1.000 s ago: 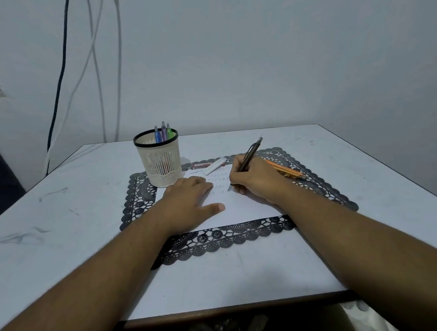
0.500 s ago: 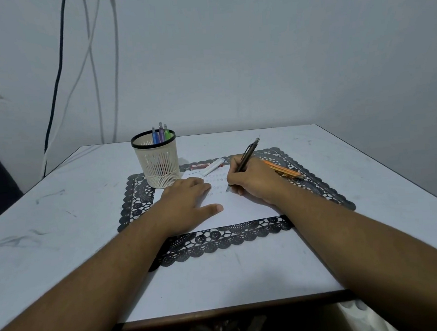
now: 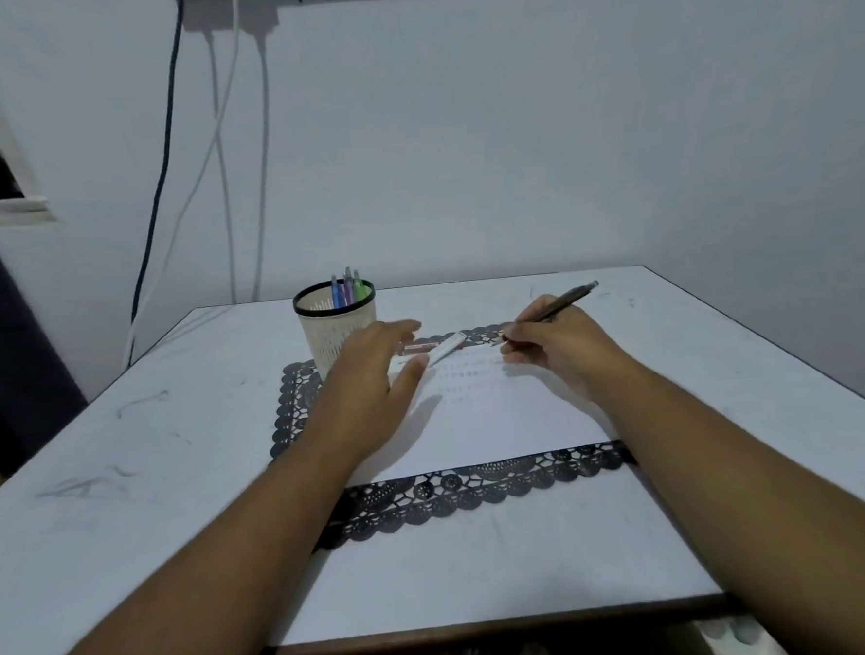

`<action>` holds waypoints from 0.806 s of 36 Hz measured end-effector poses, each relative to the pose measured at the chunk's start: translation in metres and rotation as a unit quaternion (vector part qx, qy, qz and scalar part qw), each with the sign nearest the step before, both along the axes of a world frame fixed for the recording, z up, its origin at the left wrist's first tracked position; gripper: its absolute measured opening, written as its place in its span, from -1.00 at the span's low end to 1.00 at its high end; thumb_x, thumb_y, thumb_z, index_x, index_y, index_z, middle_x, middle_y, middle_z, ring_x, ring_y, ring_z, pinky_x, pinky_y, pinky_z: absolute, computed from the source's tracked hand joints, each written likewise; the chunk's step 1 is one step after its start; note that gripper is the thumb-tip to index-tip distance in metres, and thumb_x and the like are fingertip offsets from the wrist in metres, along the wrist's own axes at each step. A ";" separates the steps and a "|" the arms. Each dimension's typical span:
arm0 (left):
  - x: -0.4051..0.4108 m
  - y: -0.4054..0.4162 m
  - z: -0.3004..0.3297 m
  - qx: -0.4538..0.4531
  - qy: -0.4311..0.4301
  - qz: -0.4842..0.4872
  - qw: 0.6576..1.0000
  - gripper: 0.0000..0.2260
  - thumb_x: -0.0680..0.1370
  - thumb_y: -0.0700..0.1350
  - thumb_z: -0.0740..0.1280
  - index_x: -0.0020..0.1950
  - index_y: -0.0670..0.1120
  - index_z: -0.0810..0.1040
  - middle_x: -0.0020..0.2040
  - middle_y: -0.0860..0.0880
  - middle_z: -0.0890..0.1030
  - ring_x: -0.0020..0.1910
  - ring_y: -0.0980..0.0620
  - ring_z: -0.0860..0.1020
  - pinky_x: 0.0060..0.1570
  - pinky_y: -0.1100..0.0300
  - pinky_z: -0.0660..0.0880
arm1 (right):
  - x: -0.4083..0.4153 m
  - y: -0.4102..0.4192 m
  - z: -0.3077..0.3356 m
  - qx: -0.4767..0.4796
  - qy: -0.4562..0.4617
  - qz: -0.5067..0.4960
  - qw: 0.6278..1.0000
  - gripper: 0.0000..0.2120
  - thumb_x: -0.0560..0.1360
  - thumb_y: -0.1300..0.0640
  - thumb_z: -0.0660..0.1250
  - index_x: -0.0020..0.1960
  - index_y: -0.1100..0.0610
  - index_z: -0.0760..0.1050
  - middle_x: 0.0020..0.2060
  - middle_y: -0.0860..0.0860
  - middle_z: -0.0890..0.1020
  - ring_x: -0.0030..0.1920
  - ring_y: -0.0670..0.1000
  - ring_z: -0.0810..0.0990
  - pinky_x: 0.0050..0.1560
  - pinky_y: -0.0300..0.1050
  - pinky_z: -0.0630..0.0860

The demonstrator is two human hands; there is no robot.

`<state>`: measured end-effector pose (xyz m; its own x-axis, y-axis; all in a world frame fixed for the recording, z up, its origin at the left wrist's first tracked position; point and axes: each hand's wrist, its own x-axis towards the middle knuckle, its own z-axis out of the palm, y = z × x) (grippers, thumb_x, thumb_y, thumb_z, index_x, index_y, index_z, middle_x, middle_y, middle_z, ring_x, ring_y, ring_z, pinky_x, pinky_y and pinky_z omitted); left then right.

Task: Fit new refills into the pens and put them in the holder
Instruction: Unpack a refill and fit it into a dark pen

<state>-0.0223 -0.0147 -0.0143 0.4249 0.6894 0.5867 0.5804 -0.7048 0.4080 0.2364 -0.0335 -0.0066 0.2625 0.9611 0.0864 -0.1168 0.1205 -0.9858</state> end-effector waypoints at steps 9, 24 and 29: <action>-0.017 0.012 0.008 0.102 -0.204 0.112 0.967 -0.56 0.57 -0.11 0.32 0.44 -0.10 0.39 0.34 -0.07 0.42 0.32 -0.04 0.30 0.30 0.24 0.21 | 0.000 -0.005 0.017 -0.047 0.049 0.059 0.996 -0.83 0.71 0.22 0.20 0.05 0.31 0.50 -0.04 0.31 0.69 0.03 0.25 0.73 0.04 0.09 0.70; -0.035 0.058 -0.018 -0.197 -0.239 0.109 0.945 -0.13 0.46 -0.04 0.57 0.57 0.16 0.06 0.41 0.01 0.53 0.37 -0.07 0.52 0.33 -0.18 0.51 | -0.098 0.032 0.096 0.210 -0.255 -0.048 0.943 -0.83 0.64 0.25 0.33 0.20 0.17 0.42 0.01 0.03 0.61 -0.10 0.08 0.72 -0.22 0.00 0.71; -0.036 0.057 -0.019 -0.188 -0.234 0.103 0.948 -0.13 0.38 0.11 0.54 0.55 0.19 0.09 0.38 0.03 0.55 0.36 -0.07 0.53 0.29 -0.19 0.53 | -0.132 0.056 0.106 0.225 -0.328 -0.038 0.917 -0.63 0.58 0.29 0.34 0.30 0.06 0.32 -0.09 0.04 0.57 -0.17 0.09 0.69 -0.17 0.09 0.70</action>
